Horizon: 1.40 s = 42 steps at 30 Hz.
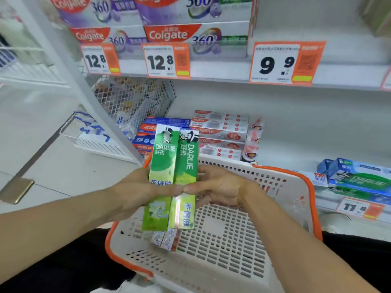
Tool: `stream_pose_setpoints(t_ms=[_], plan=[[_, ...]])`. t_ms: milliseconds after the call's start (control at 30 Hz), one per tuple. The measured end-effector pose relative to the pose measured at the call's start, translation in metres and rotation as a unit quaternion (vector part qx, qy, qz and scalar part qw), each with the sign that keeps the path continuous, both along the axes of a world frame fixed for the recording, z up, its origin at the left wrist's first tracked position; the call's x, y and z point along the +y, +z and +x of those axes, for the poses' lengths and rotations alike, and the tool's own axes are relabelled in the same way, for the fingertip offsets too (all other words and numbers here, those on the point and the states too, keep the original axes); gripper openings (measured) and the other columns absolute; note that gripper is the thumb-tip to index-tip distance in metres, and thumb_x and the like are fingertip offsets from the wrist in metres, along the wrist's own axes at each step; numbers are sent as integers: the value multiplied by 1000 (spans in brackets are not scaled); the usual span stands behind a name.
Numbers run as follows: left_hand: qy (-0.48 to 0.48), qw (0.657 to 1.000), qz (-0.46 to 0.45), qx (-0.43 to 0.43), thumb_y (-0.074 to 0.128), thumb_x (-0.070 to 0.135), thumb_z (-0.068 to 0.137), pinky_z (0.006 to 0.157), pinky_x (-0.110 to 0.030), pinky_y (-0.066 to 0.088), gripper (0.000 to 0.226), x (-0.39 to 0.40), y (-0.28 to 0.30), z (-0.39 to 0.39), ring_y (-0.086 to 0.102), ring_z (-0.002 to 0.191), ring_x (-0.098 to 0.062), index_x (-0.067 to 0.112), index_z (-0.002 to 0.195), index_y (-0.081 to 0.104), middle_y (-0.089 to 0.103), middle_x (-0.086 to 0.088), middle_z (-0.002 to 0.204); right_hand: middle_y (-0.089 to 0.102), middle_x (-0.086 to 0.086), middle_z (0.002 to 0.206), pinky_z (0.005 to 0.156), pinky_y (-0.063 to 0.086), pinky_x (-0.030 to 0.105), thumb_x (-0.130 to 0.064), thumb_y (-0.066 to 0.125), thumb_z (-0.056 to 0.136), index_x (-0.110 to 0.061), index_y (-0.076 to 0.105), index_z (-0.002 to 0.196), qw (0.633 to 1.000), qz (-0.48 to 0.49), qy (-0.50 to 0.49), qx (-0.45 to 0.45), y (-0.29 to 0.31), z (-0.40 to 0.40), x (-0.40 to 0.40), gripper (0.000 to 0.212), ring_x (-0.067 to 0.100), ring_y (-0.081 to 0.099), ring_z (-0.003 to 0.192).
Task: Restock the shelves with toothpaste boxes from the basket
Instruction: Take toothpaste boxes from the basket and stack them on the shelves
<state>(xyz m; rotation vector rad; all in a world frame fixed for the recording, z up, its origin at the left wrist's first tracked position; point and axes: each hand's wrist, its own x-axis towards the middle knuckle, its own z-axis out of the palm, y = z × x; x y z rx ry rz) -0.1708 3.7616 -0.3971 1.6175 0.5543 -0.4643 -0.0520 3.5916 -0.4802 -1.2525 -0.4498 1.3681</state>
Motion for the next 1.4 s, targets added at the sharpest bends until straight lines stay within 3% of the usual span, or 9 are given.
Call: stream_pose_setpoints(t_ms=[167,333,500,700,833,967,1100,1233,1400], plan=[[19,997,-18,-78,86,14,70,104,-46,49,59,-9,17,24,69,113,-22,14,125,67,73,-3,119,65,16,131,102,47,59,-3,71,88,-6,59,133,995,-26,-53,-77,56,18,-20,46,32,65,117],[-49,983,-52,-170,74,8,84,94,-30,56,34,-47,42,37,70,109,-15,15,118,71,75,2,114,68,18,125,92,55,44,-1,78,75,-7,58,130,989,-61,-39,-132,119,33,-71,59,33,66,116],[-49,968,-74,-235,75,8,84,94,-29,55,38,-78,65,50,70,109,-12,18,119,70,75,5,114,74,13,113,74,58,32,4,81,73,-11,61,126,959,-133,-61,-242,191,32,-103,58,24,73,96],[-31,952,-60,-298,80,45,70,95,-45,55,55,-116,99,71,74,98,-15,19,117,68,77,3,105,75,21,102,92,56,54,-18,85,67,-19,60,130,887,-170,-171,-394,269,21,-151,67,41,71,97],[6,946,-46,-321,81,66,57,90,-53,56,85,-141,120,86,76,91,-23,18,122,52,76,-2,102,77,15,99,97,51,60,-1,85,67,-25,65,127,806,-190,-250,-502,315,28,-206,67,42,71,99],[18,944,-109,-310,85,33,72,92,-57,55,58,-165,138,98,74,92,-34,19,116,50,76,-13,100,78,6,96,99,54,47,-5,89,67,-25,66,128,675,-281,-290,-617,358,55,-262,68,21,74,94],[32,945,-118,-305,77,34,72,87,-60,56,51,-179,145,107,73,88,-40,18,112,51,74,-19,101,73,10,119,98,50,33,-16,89,71,-25,64,134,523,-399,-252,-709,372,106,-291,68,19,67,107],[17,946,-97,-307,74,41,61,86,-61,56,56,-183,143,114,74,87,-37,22,109,52,75,-15,100,70,10,125,99,49,33,-13,82,77,-20,64,133,478,-455,-188,-727,350,151,-300,58,28,65,115],[-35,930,-75,-357,86,26,73,80,-40,60,48,-184,138,117,75,88,-24,16,112,59,78,-2,94,65,11,129,104,46,42,-8,73,85,-15,75,115,409,-358,-297,-785,302,160,-292,31,34,61,117]])
